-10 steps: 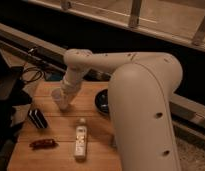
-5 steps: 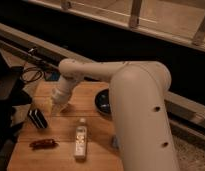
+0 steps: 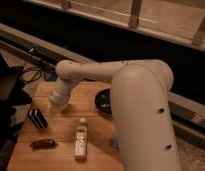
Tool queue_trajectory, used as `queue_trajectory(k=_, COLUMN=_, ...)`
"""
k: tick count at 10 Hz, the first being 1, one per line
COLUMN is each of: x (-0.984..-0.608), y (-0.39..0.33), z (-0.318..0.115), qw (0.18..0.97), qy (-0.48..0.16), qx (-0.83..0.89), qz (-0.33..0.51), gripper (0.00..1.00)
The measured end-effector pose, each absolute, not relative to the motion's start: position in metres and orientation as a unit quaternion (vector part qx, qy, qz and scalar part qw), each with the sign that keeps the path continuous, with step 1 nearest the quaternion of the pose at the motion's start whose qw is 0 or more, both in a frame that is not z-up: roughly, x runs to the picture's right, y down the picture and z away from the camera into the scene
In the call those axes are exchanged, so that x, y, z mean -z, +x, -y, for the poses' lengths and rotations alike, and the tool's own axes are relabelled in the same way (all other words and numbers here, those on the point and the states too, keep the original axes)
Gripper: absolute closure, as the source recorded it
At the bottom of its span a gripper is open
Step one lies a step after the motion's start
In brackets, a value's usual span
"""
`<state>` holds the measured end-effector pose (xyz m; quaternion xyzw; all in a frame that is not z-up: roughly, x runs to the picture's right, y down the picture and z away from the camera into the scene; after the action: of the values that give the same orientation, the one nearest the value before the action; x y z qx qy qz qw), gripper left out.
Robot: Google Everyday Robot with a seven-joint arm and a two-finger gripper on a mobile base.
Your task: Knock the eraser over
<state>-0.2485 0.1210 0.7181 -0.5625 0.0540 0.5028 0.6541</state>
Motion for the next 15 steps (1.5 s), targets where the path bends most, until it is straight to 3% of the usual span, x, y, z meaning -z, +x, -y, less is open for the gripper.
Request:
queue_trajectory(k=3, x=-0.719, y=-0.276, z=-0.136, qw=0.654, qy=-0.59, qx=-0.47, qz=-0.055, gripper=1.0)
queue_trajectory(k=7, x=-0.681, y=-0.339, z=-0.193, qw=0.652, qy=-0.637, qx=-0.407, qz=-0.053, gripper=1.0)
queue_trajectory(k=10, x=-0.67, y=-0.375, z=-0.209, qw=0.661, qy=-0.639, qx=-0.391, qz=-0.035, gripper=1.0)
queue_trajectory(k=15, x=-0.71, y=-0.361, z=-0.184, qw=0.67, qy=-0.607, qx=-0.426, qz=-0.038, gripper=1.0)
